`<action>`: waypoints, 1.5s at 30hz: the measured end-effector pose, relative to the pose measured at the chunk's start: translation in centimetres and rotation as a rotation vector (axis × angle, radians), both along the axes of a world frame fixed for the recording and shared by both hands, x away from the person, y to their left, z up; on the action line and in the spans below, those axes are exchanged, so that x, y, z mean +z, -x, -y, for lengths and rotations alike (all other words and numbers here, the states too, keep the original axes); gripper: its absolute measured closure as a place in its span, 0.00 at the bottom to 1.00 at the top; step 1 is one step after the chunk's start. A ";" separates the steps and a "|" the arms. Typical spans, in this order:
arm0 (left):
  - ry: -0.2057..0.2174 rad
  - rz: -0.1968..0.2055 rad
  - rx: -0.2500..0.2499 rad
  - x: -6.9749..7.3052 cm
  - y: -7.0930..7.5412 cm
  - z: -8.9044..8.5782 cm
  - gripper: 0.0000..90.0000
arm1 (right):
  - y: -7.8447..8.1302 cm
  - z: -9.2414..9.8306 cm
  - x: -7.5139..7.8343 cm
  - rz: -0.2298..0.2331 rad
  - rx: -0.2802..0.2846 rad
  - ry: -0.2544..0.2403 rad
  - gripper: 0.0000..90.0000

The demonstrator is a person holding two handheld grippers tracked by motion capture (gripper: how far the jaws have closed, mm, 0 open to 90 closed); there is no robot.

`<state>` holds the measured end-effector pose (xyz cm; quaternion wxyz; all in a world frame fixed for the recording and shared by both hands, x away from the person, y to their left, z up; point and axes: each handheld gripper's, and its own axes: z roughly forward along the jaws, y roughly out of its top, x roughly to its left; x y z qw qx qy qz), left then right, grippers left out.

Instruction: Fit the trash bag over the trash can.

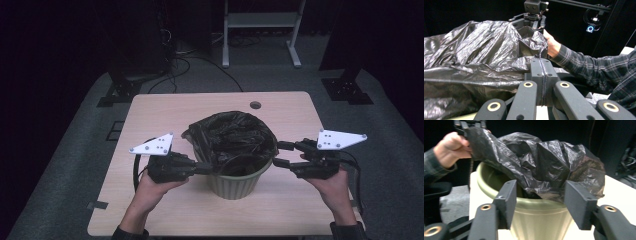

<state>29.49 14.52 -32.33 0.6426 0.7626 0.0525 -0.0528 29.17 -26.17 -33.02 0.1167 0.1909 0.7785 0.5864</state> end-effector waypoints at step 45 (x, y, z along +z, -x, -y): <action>-0.027 -0.024 0.261 -2.7 0.8 -6.5 0.44 | 1.0 3.0 -1.9 -0.137 -0.038 -0.010 0.55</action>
